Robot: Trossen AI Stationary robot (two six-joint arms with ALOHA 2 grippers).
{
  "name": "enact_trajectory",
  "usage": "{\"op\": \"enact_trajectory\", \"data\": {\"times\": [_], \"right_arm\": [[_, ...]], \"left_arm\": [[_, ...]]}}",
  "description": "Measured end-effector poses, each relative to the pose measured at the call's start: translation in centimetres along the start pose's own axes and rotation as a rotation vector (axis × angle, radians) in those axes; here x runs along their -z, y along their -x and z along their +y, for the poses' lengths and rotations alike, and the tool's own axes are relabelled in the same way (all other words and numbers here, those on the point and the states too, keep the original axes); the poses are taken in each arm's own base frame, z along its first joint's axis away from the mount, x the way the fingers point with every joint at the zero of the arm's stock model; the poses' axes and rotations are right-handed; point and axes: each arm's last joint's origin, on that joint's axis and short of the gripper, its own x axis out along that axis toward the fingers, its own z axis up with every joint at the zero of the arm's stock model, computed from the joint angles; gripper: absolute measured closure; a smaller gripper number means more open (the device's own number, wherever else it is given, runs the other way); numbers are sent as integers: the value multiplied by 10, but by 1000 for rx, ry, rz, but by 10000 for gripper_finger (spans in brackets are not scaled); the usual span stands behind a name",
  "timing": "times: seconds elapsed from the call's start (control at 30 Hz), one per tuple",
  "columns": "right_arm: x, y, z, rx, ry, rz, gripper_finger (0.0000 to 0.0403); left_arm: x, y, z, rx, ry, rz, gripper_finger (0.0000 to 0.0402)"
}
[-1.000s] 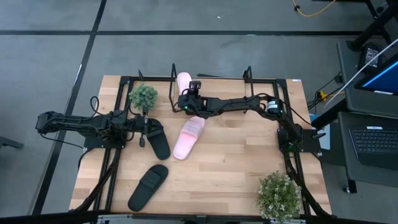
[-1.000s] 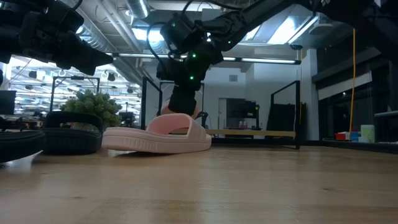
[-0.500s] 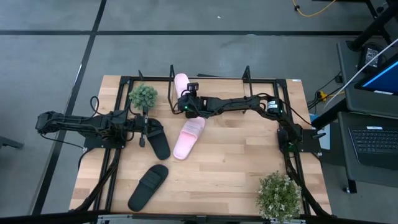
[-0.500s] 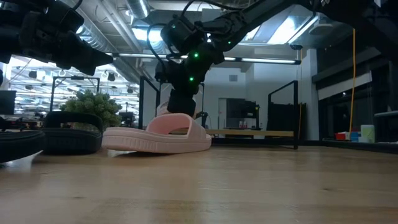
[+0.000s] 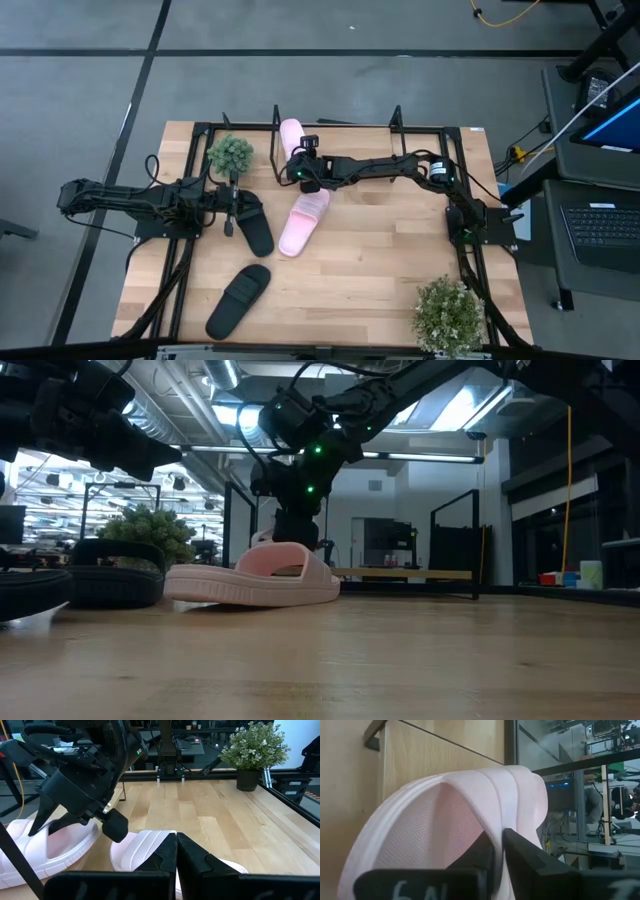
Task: Pick and place slides into the shelf
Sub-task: Put the right pink slides on the shelf
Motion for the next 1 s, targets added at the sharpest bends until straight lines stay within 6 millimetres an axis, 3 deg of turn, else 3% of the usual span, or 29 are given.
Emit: {"op": "enact_trajectory", "data": {"times": [0.5,1.0], "right_arm": [[-1,2,4,-50,12,-25,350],[-3,3,5,-54,-51,-32,225]], "left_arm": [[0,0,0,1,0,0,401],[0,0,0,1,0,0,401]]}}
